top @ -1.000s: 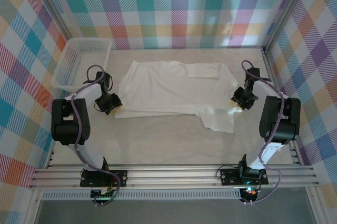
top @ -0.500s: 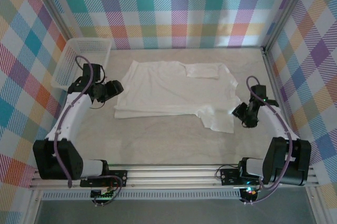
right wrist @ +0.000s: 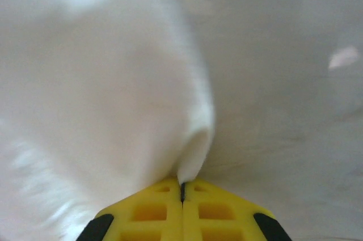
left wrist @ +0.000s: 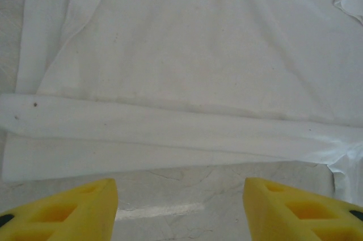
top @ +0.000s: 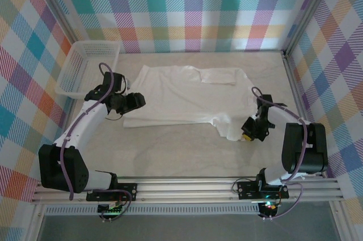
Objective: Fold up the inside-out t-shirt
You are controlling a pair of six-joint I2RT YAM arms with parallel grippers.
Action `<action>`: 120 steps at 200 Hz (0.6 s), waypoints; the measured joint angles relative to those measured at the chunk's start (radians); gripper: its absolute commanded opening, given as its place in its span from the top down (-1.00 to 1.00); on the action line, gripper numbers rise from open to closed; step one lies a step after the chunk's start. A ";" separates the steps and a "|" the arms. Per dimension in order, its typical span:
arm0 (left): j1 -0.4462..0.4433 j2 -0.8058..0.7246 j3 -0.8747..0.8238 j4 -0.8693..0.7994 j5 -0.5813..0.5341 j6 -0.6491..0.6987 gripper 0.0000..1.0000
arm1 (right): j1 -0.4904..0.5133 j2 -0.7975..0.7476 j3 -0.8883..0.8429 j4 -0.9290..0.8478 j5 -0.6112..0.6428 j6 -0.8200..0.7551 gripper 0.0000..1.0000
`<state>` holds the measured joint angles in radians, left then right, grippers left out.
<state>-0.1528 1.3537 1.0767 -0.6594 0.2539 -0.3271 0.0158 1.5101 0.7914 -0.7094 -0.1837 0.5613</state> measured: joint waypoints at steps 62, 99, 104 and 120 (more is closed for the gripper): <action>-0.014 -0.012 -0.024 0.009 0.016 -0.002 -0.21 | 0.133 0.051 0.376 -0.019 -0.147 0.080 1.00; -0.027 -0.012 -0.026 0.012 0.018 -0.013 -0.21 | 0.077 0.319 0.794 -0.012 -0.063 0.143 0.32; -0.028 -0.012 -0.026 0.012 0.018 -0.014 -0.21 | 0.066 0.356 0.832 -0.018 -0.052 0.149 0.19; -0.029 -0.012 -0.028 0.012 0.017 -0.017 -0.22 | 0.039 0.447 0.916 -0.048 -0.024 0.138 0.06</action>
<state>-0.1814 1.3415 1.0485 -0.6472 0.2710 -0.3439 0.0544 1.9575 1.7073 -0.7574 -0.2081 0.6994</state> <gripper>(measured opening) 0.607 0.427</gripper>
